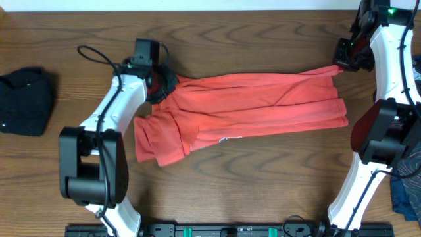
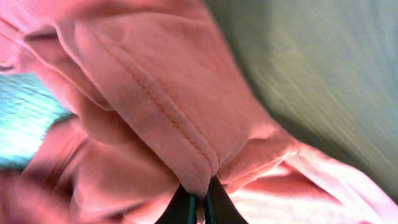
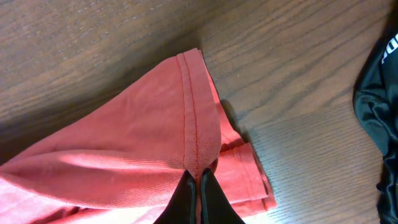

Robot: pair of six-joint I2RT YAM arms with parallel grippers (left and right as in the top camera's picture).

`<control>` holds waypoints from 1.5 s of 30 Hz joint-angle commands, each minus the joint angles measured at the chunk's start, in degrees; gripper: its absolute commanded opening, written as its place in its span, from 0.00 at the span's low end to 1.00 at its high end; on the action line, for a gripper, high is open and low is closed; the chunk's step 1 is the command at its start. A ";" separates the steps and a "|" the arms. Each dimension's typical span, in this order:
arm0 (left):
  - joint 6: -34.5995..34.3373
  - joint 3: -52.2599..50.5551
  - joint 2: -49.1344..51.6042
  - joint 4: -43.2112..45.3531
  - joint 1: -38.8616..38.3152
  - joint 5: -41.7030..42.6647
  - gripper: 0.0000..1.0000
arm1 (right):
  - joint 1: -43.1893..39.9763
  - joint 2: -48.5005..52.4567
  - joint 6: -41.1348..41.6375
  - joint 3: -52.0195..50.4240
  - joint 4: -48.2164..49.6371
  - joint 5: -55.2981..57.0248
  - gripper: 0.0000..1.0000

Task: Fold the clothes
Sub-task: 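Pull the left gripper up-left to stretch the folded shirt taut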

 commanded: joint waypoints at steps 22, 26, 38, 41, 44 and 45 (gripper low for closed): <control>7.13 4.72 -3.58 -7.63 0.20 -2.89 0.15 | 0.39 -1.29 -0.44 1.01 0.13 1.44 0.01; 7.15 4.70 -3.58 -7.65 0.20 -2.86 0.21 | 0.39 -1.29 -0.44 1.01 0.17 1.44 0.01; 7.08 4.68 -2.27 -5.18 0.17 -3.06 0.37 | 0.39 -1.29 -0.44 1.01 0.15 1.44 0.01; 7.06 4.70 -1.77 -4.04 0.13 -3.02 0.41 | 0.39 -1.29 -0.46 1.01 0.13 1.44 0.01; 7.06 4.68 -1.46 -2.40 0.13 -3.04 0.40 | 0.39 -1.29 -0.44 1.01 0.17 1.44 0.01; 7.06 4.68 -1.20 -1.92 0.13 -2.99 0.40 | 0.39 -1.29 -0.44 1.01 0.17 1.44 0.01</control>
